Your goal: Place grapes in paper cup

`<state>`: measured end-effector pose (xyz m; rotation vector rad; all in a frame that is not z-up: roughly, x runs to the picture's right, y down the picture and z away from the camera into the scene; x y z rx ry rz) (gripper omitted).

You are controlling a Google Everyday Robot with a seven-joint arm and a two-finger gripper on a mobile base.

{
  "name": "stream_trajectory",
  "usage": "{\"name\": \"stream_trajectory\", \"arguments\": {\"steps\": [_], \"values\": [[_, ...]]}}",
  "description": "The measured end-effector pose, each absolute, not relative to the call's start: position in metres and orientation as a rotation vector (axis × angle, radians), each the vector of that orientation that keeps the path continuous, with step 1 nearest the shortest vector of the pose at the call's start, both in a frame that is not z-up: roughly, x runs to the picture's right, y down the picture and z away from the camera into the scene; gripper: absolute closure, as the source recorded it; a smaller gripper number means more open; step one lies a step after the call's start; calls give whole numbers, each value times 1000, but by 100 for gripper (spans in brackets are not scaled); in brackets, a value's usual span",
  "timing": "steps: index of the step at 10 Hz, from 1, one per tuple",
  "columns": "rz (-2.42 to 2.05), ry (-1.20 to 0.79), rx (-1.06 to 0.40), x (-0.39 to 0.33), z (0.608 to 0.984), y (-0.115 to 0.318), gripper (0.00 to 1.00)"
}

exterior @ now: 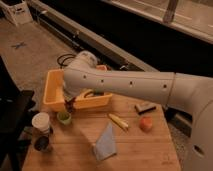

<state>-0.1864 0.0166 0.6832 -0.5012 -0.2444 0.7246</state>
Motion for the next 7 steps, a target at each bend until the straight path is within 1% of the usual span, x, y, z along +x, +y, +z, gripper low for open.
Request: {"name": "stream_trajectory", "arguments": {"steps": [2,3,7], "values": [[662,-317,-508,-238,676,-2,100],[643,-341,-527,-254,673,-4,100],[638,-349,-529,-258,673,-6,100]]}}
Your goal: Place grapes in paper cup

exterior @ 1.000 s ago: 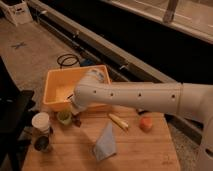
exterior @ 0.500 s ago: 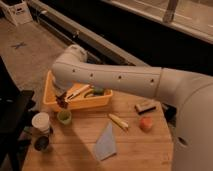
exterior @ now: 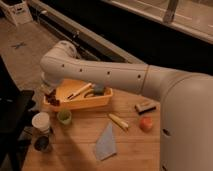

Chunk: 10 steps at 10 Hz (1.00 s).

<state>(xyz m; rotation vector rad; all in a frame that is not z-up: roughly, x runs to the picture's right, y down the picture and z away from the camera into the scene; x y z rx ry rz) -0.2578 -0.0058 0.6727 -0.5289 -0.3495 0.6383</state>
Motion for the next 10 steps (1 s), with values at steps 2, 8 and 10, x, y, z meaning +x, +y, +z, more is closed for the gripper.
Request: {"name": "stream_trajectory", "arguments": {"steps": [2,8,10], "values": [[641,-343,-546,-257,674,-3,100],[632,-433,-654,-293,689,27,100],[625,-474,-668,-300,682,31,100]]}}
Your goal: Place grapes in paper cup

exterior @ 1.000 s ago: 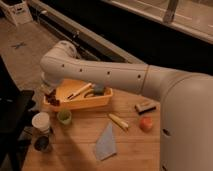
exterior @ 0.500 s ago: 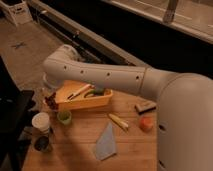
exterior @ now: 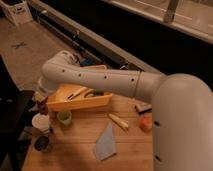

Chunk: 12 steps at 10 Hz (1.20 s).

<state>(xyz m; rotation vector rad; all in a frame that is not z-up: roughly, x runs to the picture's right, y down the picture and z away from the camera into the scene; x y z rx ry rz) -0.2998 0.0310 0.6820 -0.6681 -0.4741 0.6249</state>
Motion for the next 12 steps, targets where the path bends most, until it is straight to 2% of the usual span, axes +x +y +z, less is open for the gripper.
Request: {"name": "stream_trajectory", "arguments": {"steps": [4,5,9,11,12], "values": [[613,-533,-706,-313,667,43,100],[617,-540,-719,-315,667,48,97],[654,-557,-785,-324,672,70,59],[665,-551,-807,-330,680,79,37],[670,-545,-809,-331,684,81,32]]}}
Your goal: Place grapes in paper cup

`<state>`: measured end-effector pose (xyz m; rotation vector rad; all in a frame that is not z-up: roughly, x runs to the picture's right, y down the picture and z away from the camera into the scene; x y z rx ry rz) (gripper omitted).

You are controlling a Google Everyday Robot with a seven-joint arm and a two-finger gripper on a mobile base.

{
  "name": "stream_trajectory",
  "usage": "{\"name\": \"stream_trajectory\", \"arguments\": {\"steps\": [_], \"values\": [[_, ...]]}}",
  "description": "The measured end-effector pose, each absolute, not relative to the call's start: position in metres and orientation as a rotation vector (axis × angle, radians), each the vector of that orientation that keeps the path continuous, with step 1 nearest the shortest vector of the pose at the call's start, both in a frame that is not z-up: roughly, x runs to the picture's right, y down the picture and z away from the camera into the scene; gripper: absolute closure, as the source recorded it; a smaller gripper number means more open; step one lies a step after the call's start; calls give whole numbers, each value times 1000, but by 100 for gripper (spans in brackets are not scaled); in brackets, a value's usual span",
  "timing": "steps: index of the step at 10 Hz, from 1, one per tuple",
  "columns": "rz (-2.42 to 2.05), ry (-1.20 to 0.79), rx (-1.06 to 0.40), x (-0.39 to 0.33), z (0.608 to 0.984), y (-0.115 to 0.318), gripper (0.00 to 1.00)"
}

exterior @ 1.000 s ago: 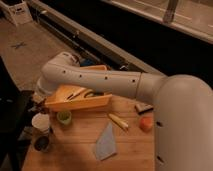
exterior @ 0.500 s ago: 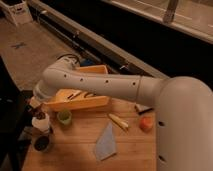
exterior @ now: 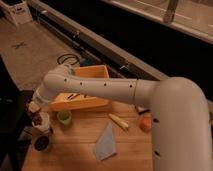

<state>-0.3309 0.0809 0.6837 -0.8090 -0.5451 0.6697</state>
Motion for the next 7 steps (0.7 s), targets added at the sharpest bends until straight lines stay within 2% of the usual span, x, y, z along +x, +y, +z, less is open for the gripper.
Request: {"name": "stream_trajectory", "arguments": {"steps": [7], "values": [[684,-499,-819,-330,716,94,30]]}}
